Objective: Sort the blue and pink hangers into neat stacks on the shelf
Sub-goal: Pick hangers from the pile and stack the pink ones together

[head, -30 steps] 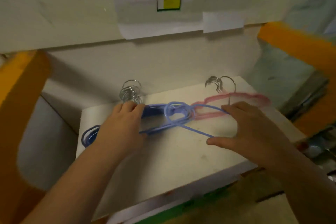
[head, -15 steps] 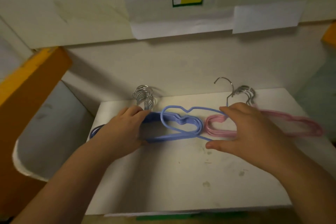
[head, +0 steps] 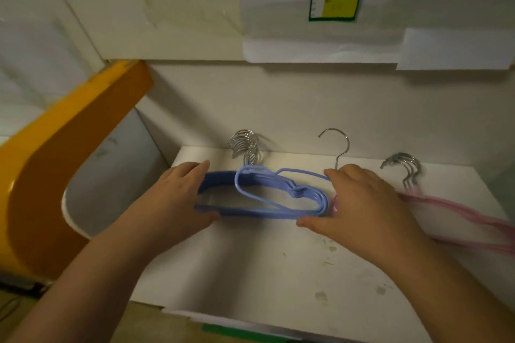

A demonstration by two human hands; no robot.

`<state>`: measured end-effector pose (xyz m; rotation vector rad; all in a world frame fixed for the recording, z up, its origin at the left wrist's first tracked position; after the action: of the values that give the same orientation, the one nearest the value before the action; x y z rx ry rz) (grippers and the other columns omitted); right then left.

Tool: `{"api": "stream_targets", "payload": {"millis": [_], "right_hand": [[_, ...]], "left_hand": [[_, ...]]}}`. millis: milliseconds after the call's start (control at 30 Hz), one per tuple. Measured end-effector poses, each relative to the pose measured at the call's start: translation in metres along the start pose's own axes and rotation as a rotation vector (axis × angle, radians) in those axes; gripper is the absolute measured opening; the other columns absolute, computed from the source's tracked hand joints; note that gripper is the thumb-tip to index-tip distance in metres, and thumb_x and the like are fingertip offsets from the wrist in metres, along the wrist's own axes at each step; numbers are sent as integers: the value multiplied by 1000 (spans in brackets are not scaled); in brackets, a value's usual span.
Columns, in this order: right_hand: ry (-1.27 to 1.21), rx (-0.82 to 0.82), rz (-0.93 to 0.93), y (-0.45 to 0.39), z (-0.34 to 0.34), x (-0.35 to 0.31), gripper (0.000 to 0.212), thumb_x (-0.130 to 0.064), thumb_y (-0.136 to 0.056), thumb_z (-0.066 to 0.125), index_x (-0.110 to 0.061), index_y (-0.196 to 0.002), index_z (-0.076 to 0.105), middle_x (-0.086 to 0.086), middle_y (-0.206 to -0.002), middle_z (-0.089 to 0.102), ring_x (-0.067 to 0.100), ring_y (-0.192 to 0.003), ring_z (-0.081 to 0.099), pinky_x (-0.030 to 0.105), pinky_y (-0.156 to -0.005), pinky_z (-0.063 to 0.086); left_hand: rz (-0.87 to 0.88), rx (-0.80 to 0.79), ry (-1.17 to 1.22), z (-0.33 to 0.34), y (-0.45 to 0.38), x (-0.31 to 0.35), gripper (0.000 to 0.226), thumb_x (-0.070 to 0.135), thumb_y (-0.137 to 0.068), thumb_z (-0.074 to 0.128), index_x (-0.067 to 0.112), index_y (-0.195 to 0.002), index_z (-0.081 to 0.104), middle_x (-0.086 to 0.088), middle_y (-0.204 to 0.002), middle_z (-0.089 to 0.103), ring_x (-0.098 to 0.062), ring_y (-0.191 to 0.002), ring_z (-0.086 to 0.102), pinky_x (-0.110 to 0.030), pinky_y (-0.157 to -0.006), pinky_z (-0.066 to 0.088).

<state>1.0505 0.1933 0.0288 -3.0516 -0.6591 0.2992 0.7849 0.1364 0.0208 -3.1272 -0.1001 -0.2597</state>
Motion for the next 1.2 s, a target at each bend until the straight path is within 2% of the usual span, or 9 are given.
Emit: {"api": "stream_targets", "payload": {"millis": [167,300,433,533,733,933,1000,1100,1200], "right_hand": [[64,13,-142,-34,13,-60,74,-86,-60,51,-27,-104,54,-3,-103,53,23,-102,52,36,-85,42],[58,16,-208,-54,25,-107,79,-84,-62,53,-22,-111,58,2,-110,55,25,-104,50,37,-88,40],[91,28,-213,-62,37,-131,85,-86,-61,49,-18,-111,59,5,-112,56,27,-104,49,39,-86,40],[117,21,-215,-63,44,-133,83,-84,-62,53,-18,-113,56,4,-113,53,26,-105,47,39,-87,40],[85,47,-214,-60,43,-122,76,-80,-65,54,-20,-113,57,3,-111,55,26,-102,51,39,-86,40],[13,27,-263,-44,36,-107,79,-78,-69,53,-26,-128,47,0,-118,52,25,-108,49,39,-91,41],[-26,55,-272,-33,28,-97,71,-75,-73,51,-27,-125,49,-2,-115,52,24,-107,49,38,-90,42],[-60,151,-275,-12,16,-81,56,-60,-79,56,-24,-122,53,-2,-109,53,24,-101,52,38,-86,46],[-108,160,-264,10,11,-76,50,-53,-81,56,-23,-121,56,-2,-108,56,23,-98,55,39,-82,50]], "left_hand": [[-114,33,38,-9,28,-23,91,56,-77,66,27,-151,21,6,-147,37,-18,-131,40,-32,-104,40],[-185,61,44,-8,40,-40,88,60,-73,66,34,-146,24,7,-141,46,-17,-123,47,-33,-98,45],[-183,104,28,-11,44,-41,79,56,-75,68,35,-141,30,5,-139,46,-19,-123,45,-32,-98,40],[-208,97,17,-12,43,-42,81,54,-78,68,31,-145,28,5,-145,40,-18,-127,40,-33,-102,39],[-153,102,34,-12,41,-25,69,50,-82,64,35,-142,34,11,-140,43,-13,-120,45,-29,-98,43],[-150,108,41,-16,49,-6,64,51,-85,60,35,-141,36,12,-137,44,-12,-122,44,-28,-99,42],[-172,120,9,-18,56,-2,62,52,-86,58,35,-142,36,12,-137,45,-12,-123,44,-29,-101,42],[-210,145,-11,-18,68,1,56,52,-88,55,34,-139,41,12,-136,47,-12,-120,48,-31,-99,45],[-222,161,9,-14,85,1,51,45,-93,51,30,-141,41,10,-140,47,-14,-124,47,-32,-101,44]]}}
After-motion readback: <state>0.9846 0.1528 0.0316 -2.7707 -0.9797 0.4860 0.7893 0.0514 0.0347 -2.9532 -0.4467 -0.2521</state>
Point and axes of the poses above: each hand's wrist, its own y-axis away from the middle knuckle, its own z-axis out of the palm, x = y × z, the point moved 7 cm from there along -y, towards the middle knuckle
